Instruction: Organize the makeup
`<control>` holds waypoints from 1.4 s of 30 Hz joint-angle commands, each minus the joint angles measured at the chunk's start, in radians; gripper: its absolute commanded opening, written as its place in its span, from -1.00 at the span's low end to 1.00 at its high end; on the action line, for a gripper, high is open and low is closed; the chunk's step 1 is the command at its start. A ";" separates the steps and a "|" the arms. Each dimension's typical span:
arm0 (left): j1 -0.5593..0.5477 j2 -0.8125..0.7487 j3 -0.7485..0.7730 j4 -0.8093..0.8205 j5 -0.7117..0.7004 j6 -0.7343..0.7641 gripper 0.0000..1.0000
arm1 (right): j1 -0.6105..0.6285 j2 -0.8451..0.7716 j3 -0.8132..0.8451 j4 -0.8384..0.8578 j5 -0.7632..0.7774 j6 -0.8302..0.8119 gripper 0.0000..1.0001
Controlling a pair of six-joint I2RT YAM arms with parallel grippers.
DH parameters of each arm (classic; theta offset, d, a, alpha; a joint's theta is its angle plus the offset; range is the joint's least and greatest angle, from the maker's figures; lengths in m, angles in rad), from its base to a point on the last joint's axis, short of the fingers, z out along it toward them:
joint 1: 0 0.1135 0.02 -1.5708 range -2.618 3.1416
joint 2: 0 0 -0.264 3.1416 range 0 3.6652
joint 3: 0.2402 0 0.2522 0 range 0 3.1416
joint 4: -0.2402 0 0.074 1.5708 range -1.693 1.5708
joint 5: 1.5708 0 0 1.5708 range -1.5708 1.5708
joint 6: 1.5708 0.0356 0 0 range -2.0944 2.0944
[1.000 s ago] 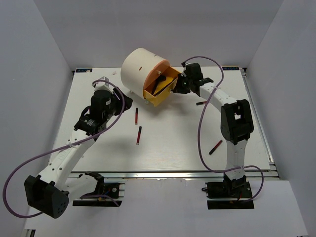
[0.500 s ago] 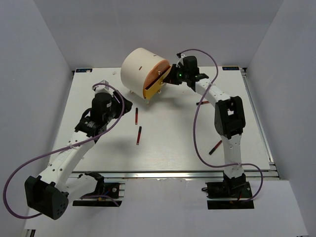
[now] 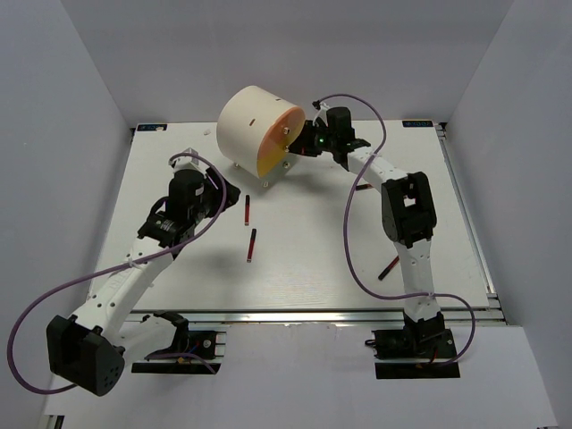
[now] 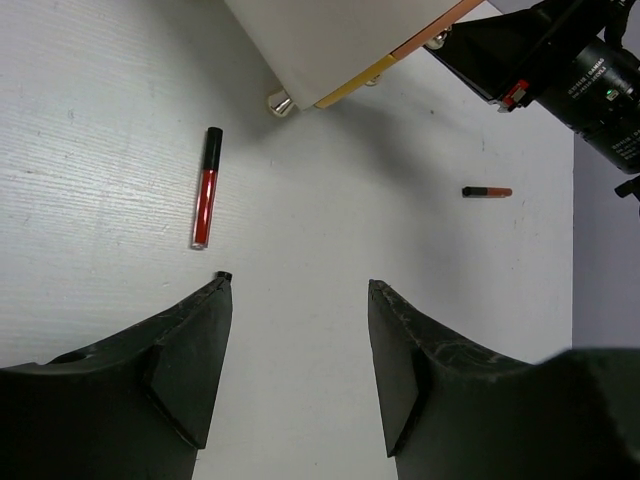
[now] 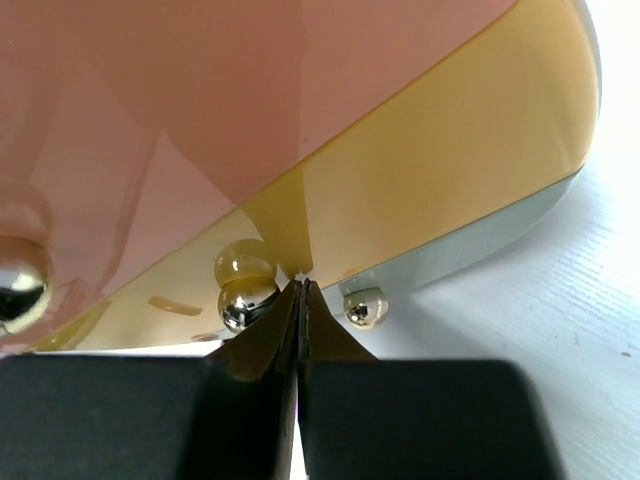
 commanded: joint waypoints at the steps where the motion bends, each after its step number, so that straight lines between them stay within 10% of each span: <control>1: 0.000 -0.019 -0.025 0.016 -0.009 -0.011 0.33 | 0.001 -0.083 -0.060 0.089 0.006 -0.061 -1.00; 17: 0.002 0.024 -0.045 0.040 0.016 -0.004 0.36 | -0.013 -0.082 -0.226 0.198 -0.069 -0.074 0.04; 42: 0.016 0.121 0.008 0.031 0.047 0.020 0.37 | -0.008 0.083 -0.108 0.312 -0.066 -0.003 -0.01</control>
